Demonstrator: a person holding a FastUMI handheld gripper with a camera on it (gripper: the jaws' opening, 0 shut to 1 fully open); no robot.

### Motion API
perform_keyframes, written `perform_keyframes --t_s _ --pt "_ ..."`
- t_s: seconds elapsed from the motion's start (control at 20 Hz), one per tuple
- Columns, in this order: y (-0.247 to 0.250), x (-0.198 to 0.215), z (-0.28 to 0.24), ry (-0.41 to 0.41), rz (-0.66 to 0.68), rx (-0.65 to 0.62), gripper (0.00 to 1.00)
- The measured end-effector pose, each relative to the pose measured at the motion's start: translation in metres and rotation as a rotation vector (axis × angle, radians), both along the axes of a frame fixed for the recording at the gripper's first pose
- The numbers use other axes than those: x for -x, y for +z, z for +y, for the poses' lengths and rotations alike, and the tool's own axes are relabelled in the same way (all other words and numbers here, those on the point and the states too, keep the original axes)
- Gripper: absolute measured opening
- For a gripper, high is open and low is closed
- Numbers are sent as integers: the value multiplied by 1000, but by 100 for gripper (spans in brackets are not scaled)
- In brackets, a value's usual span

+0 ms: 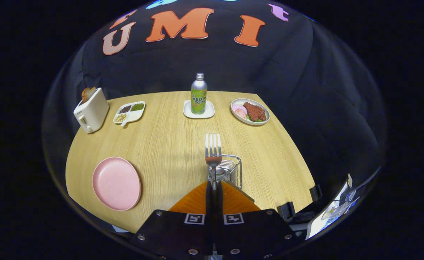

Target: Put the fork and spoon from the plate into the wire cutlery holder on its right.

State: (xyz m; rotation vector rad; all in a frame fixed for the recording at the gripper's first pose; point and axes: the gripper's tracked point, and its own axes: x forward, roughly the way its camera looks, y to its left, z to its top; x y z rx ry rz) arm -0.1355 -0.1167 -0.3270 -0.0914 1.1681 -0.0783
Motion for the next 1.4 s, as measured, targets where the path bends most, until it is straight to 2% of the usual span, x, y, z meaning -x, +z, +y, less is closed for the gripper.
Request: perform_keyframes --t_s 0.15,0.6,0.7,0.85,1.1,1.4 --pt "-9 5 -11 1 72 5 5" --pt "-38 13 -21 71 216 35 6" --pt "-41 18 -20 59 253 14 6" --pt "-44 8 -22 72 227 9 8" --pt "-33 -25 -18 85 107 -22 10" --pt "29 -90 -12 96 -169 -60 13"
